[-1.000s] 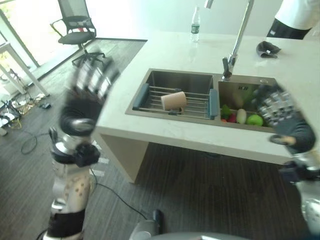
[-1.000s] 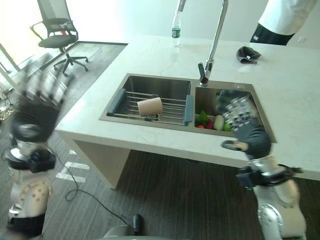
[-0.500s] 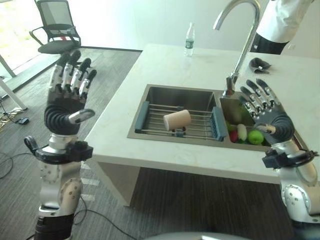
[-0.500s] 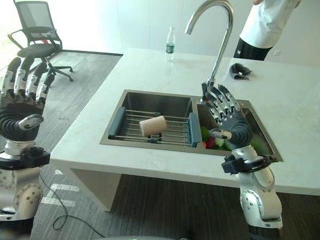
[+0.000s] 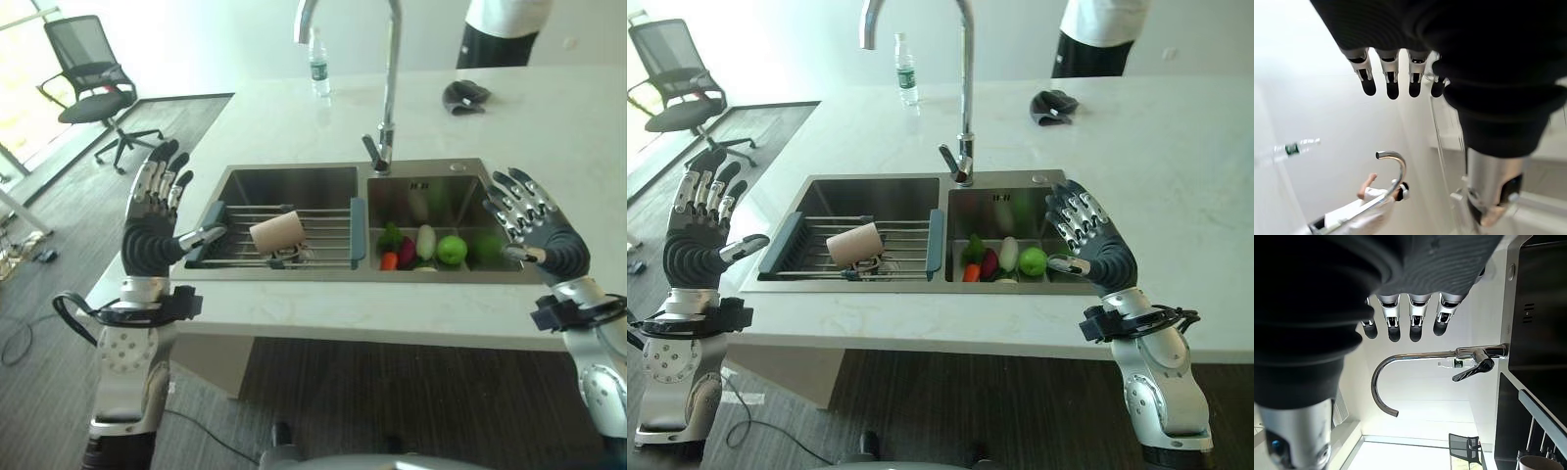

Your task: Place the dishes in the dishwasher.

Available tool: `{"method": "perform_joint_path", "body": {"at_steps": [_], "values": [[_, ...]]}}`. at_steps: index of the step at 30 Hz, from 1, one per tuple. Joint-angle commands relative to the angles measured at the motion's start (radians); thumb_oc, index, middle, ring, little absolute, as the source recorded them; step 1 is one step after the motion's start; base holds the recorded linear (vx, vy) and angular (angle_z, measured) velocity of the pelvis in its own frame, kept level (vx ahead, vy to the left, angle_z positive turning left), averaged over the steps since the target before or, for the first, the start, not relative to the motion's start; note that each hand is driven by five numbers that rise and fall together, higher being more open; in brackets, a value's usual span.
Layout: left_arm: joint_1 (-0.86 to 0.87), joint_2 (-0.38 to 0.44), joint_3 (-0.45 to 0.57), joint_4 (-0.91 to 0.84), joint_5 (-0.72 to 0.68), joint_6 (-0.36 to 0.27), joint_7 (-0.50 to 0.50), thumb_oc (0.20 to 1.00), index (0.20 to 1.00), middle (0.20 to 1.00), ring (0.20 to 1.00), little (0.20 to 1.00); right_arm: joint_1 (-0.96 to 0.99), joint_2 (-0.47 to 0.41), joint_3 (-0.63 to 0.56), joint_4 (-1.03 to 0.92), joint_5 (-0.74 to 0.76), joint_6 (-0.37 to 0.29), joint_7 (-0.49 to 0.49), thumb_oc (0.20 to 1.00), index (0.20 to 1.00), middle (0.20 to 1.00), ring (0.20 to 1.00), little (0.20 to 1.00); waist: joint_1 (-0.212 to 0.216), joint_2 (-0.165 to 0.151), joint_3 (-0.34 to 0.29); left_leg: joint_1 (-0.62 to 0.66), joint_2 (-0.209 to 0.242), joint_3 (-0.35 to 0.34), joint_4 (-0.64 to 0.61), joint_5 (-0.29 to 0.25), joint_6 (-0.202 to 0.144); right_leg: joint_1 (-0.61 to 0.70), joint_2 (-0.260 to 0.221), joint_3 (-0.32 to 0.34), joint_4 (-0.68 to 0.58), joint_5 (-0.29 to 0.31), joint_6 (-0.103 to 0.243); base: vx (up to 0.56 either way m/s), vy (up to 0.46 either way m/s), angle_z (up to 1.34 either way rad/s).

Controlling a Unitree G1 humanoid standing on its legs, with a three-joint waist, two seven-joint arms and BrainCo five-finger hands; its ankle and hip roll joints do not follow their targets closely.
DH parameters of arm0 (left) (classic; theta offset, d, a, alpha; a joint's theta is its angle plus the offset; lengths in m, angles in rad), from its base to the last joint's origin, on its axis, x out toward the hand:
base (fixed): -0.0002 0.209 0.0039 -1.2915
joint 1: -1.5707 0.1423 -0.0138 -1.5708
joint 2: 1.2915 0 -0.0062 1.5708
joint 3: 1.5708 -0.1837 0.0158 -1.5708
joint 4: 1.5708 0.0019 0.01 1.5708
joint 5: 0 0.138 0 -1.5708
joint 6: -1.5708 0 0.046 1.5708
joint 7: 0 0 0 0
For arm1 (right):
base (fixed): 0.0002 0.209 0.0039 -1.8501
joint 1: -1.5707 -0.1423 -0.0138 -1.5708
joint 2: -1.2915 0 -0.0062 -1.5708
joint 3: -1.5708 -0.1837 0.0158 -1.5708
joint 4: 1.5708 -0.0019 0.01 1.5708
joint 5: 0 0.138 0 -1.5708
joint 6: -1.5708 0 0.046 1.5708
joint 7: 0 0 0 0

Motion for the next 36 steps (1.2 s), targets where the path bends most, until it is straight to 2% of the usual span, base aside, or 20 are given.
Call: {"method": "perform_joint_path", "body": {"at_steps": [1, 4, 7, 8, 12, 13, 20, 25, 31, 36], "values": [[-0.020, 0.076, 0.077, -0.062, 0.105, -0.048, 0.061, 1.000, 1.000, 1.000, 1.000, 1.000, -0.022, 0.017, -0.043, -0.070, 0.031, -0.059, 0.024, 1.000, 1.000, 1.000, 1.000, 1.000, -0.008, -0.027, -0.044, 0.073, -0.042, 0.031, 0.003, -0.033, 0.025, 0.052, -0.125, -0.023, 0.005, -0.007, 0.140, 0.13, 0.188, -0.07], [-0.038, 0.133, 0.099, -0.035, 0.137, 0.000, 0.047, 1.000, 1.000, 1.000, 1.000, 1.000, -0.025, 0.050, -0.024, -0.082, 0.004, -0.036, 0.012, 1.000, 1.000, 1.000, 1.000, 1.000, -0.013, -0.019, -0.052, 0.091, -0.066, 0.042, 0.003, -0.056, 0.038, 0.056, -0.157, -0.042, 0.005, 0.010, 0.166, 0.12, 0.171, 0.02], [-0.077, 0.183, 0.077, 0.012, 0.207, 0.049, 0.055, 1.000, 1.000, 1.000, 1.000, 1.000, -0.055, 0.074, 0.016, -0.071, -0.023, -0.020, 0.011, 1.000, 1.000, 1.000, 1.000, 1.000, -0.014, -0.013, -0.053, 0.107, -0.075, 0.072, 0.003, -0.069, 0.048, 0.055, -0.192, -0.073, 0.005, 0.040, 0.180, 0.08, 0.120, -0.14], [-0.110, 0.255, 0.053, 0.064, 0.250, 0.108, 0.049, 1.000, 1.000, 1.000, 1.000, 1.000, -0.084, 0.069, 0.052, -0.046, -0.019, -0.016, 0.014, 1.000, 1.000, 1.000, 1.000, 1.000, -0.010, -0.007, -0.057, 0.122, -0.073, 0.105, 0.003, -0.077, 0.055, 0.057, -0.208, -0.106, 0.013, 0.056, 0.186, 0.09, 0.065, -0.33], [-0.187, 0.322, -0.006, 0.160, 0.249, 0.180, 0.025, 1.000, 1.000, 1.000, 1.000, 1.000, -0.105, 0.027, 0.066, -0.010, -0.004, -0.016, 0.025, 1.000, 1.000, 1.000, 1.000, 1.000, -0.030, -0.003, -0.065, 0.127, -0.067, 0.122, 0.003, -0.075, 0.058, 0.051, -0.185, -0.077, 0.005, 0.041, 0.180, 0.05, 0.003, -0.42], [-0.250, 0.344, -0.060, 0.236, 0.258, 0.235, 0.020, 1.000, 1.000, 1.000, 1.000, 1.000, -0.119, -0.001, 0.066, 0.001, 0.009, 0.001, 0.029, 1.000, 1.000, 1.000, 1.000, 1.000, -0.048, -0.001, -0.069, 0.124, -0.057, 0.135, 0.003, -0.071, 0.053, 0.040, -0.173, -0.050, 0.005, 0.030, 0.181, 0.01, -0.017, -0.20], [-0.378, 0.318, -0.204, 0.439, 0.263, 0.338, -0.027, 1.000, 1.000, 1.000, 1.000, 1.000, -0.140, -0.049, 0.061, 0.025, 0.018, 0.041, 0.077, 1.000, 1.000, 1.000, 1.000, 1.000, -0.102, 0.003, -0.075, 0.140, -0.038, 0.164, 0.003, -0.074, 0.047, 0.032, -0.144, 0.014, 0.005, 0.015, 0.169, 0.03, -0.015, -0.27], [-0.439, 0.272, -0.285, 0.620, 0.180, 0.408, -0.027, 1.000, 1.000, 1.000, 1.000, 1.000, -0.160, -0.069, 0.065, 0.044, 0.013, 0.045, 0.101, 1.000, 1.000, 1.000, 1.000, 1.000, -0.137, 0.010, -0.077, 0.149, -0.032, 0.188, 0.003, -0.074, 0.048, 0.024, -0.131, 0.046, 0.005, 0.012, 0.164, 0.02, -0.001, -0.22], [-0.459, 0.210, -0.322, 0.769, 0.147, 0.484, -0.005, 1.000, 1.000, 1.000, 1.000, 1.000, -0.163, -0.076, 0.063, 0.043, -0.003, 0.059, 0.113, 1.000, 1.000, 1.000, 1.000, 1.000, -0.168, 0.017, -0.076, 0.160, -0.035, 0.212, 0.003, -0.077, 0.052, 0.018, -0.125, 0.076, 0.005, 0.013, 0.163, 0.02, 0.011, -0.13], [-0.449, 0.168, -0.315, 0.892, 0.157, 0.506, 0.014, 1.000, 1.000, 1.000, 1.000, 1.000, -0.158, -0.086, 0.056, 0.036, -0.018, 0.066, 0.112, 1.000, 1.000, 1.000, 1.000, 1.000, -0.184, 0.017, -0.073, 0.165, -0.036, 0.226, 0.003, -0.079, 0.054, 0.014, -0.125, 0.091, 0.005, 0.014, 0.165, 0.00, 0.002, -0.01]]}}
